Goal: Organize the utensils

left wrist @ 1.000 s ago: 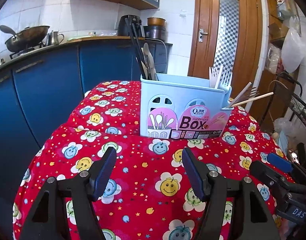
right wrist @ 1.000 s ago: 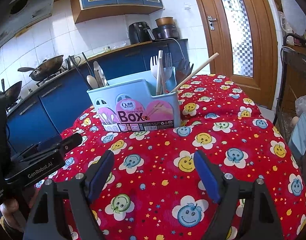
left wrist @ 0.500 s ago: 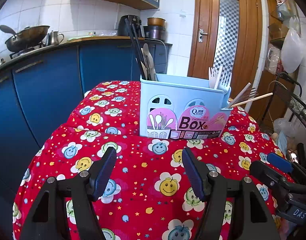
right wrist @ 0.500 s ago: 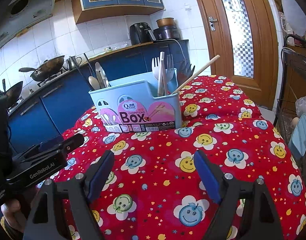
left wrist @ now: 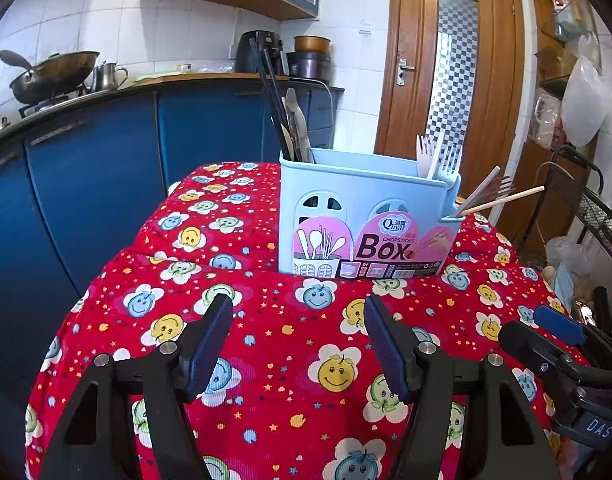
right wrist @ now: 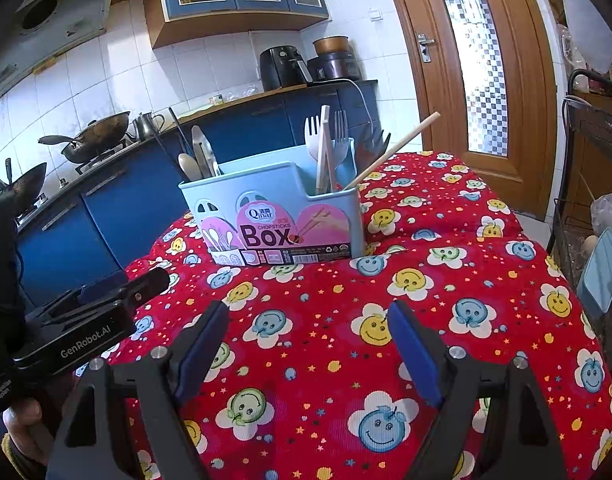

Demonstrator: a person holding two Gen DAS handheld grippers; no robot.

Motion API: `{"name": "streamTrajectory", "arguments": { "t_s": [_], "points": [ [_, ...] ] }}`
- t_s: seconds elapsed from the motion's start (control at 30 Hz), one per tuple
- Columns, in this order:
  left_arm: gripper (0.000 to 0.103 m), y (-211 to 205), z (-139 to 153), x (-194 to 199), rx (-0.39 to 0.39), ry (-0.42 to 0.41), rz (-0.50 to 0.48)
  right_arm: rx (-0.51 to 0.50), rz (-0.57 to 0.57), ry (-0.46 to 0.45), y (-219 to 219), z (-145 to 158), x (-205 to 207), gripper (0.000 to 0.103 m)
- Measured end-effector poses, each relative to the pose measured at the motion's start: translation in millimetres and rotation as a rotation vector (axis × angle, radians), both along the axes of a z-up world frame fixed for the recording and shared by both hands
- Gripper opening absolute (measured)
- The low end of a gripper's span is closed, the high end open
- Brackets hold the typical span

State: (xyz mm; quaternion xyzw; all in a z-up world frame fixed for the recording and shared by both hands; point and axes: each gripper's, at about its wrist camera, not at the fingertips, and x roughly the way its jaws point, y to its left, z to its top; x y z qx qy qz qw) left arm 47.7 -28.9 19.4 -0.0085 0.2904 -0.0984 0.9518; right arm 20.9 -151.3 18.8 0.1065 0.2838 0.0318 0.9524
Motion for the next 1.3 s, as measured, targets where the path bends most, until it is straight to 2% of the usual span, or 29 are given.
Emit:
{"name": "streamTrajectory", "arguments": {
  "t_s": [1.3],
  "points": [
    [0.069, 1, 6, -2, 0.004, -0.009, -0.006, 0.001, -0.001, -0.013, 0, 11, -2, 0.084]
  ]
}}
